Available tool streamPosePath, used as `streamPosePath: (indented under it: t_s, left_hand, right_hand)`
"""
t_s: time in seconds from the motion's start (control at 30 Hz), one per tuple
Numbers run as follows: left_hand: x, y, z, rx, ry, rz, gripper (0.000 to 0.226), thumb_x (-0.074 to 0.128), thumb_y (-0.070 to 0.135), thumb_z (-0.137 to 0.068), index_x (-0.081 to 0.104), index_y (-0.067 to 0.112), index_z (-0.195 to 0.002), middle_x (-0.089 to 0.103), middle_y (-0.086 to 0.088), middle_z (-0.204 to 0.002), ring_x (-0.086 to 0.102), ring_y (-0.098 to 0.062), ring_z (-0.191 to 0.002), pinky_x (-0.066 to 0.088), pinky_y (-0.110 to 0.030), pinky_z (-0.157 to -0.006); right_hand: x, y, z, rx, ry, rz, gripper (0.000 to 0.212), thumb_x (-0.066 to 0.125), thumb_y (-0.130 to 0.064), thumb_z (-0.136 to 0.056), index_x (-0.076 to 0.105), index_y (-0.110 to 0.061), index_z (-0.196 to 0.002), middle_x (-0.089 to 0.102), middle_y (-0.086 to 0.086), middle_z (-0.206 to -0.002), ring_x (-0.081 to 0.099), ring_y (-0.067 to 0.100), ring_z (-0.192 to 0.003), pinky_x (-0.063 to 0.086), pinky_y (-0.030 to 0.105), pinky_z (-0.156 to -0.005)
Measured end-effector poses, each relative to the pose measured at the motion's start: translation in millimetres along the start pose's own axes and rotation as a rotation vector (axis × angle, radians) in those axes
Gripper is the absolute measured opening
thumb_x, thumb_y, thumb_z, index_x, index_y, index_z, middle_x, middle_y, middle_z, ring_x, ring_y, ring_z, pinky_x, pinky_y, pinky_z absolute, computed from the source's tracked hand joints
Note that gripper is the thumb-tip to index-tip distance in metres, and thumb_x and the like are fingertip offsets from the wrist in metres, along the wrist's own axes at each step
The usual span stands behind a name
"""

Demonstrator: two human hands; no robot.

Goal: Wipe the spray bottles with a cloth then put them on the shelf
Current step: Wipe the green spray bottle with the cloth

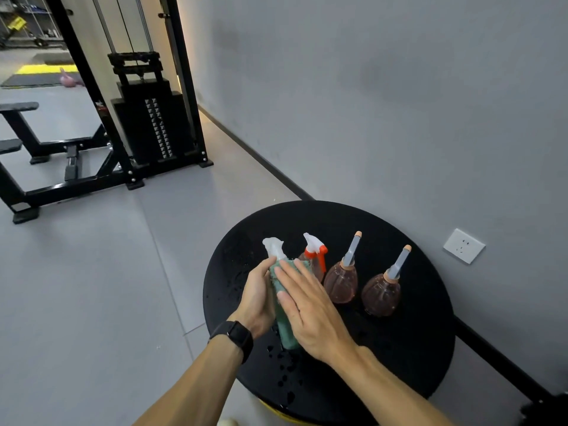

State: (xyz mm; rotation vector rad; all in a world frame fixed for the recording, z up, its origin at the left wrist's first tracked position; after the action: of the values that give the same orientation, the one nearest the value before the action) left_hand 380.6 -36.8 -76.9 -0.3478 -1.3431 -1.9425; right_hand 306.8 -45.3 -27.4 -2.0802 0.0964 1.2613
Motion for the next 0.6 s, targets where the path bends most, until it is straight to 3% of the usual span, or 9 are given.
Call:
streamPosePath:
  t_s: [0.13, 0.2, 0.27, 0.37, 0.5, 0.6]
  left_hand:
    - [-8.6, -18.4, -7.9, -0.001, 0.042, 0.027, 0.052, 0.049, 0.041, -0.099, 0.071, -0.002, -0.117, 0.066, -0.024, -0.127, 0.064, -0.036, -0.119, 0.045, -0.046, -0.111]
    - [-14.3, -29.0, -15.3, -0.006, 0.047, 0.039, 0.055, 0.050, 0.040, -0.098, 0.066, -0.005, -0.125, 0.064, -0.025, -0.132, 0.061, -0.038, -0.125, 0.042, -0.047, -0.114]
    - [-15.9, -34.8, -19.8, -0.003, 0.058, 0.032, 0.053, 0.050, 0.039, -0.098, 0.068, -0.004, -0.124, 0.067, -0.024, -0.128, 0.064, -0.037, -0.121, 0.043, -0.047, -0.113]
    - [-12.0, -36.8, -27.4, 0.007, 0.065, 0.004, 0.049, 0.050, 0.037, -0.097, 0.073, -0.004, -0.112, 0.072, -0.020, -0.115, 0.071, -0.033, -0.101, 0.051, -0.042, -0.100]
    - [-11.5, -39.3, -38.1, 0.004, 0.105, -0.006, 0.046, 0.050, 0.038, -0.097, 0.074, -0.001, -0.106, 0.072, -0.020, -0.105, 0.071, -0.029, -0.090, 0.054, -0.038, -0.092]
    - [-12.1, -40.6, -41.5, 0.014, 0.125, -0.001, 0.043, 0.050, 0.038, -0.096, 0.075, 0.003, -0.095, 0.073, -0.018, -0.098, 0.071, -0.029, -0.087, 0.053, -0.039, -0.093]
  right_hand:
    - [9.2, 16.9, 9.2, 0.114, 0.072, -0.149, 0.045, 0.032, -0.041, -0.104, 0.037, -0.031, -0.147, 0.011, -0.034, -0.151, 0.000, -0.011, -0.144, 0.006, 0.013, -0.117]
    - [16.0, 23.8, 13.5, 0.135, 0.103, -0.139, 0.050, 0.027, -0.048, -0.098, 0.038, -0.036, -0.145, 0.007, -0.037, -0.150, -0.002, -0.007, -0.145, 0.003, 0.009, -0.113]
    - [23.8, 31.0, 16.6, 0.154, 0.115, -0.118, 0.054, 0.023, -0.051, -0.094, 0.026, -0.043, -0.148, -0.001, -0.039, -0.151, -0.007, -0.002, -0.146, 0.002, 0.012, -0.113]
    - [28.0, 40.6, 18.1, 0.164, 0.141, -0.051, 0.053, 0.023, -0.050, -0.096, 0.013, -0.046, -0.148, -0.006, -0.036, -0.155, -0.005, 0.004, -0.148, 0.003, 0.020, -0.117]
    - [25.0, 46.3, 14.8, 0.142, 0.213, 0.027, 0.053, 0.031, -0.044, -0.099, 0.025, -0.031, -0.150, 0.022, -0.016, -0.158, 0.017, 0.015, -0.147, 0.015, 0.027, -0.119]
    - [21.7, 45.8, 13.6, 0.135, 0.237, 0.062, 0.052, 0.032, -0.042, -0.100, 0.033, -0.025, -0.149, 0.031, -0.007, -0.156, 0.023, 0.020, -0.145, 0.021, 0.033, -0.118]
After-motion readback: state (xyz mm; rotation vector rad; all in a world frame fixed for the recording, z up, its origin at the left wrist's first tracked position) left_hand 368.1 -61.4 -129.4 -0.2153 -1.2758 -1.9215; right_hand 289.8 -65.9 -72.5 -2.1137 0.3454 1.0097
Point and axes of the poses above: each hand's wrist, its own z-axis away from the middle knuckle, its own x-axis out of the palm, y = z × x, the point moved 9 cm from there along -z, towards the middle knuckle
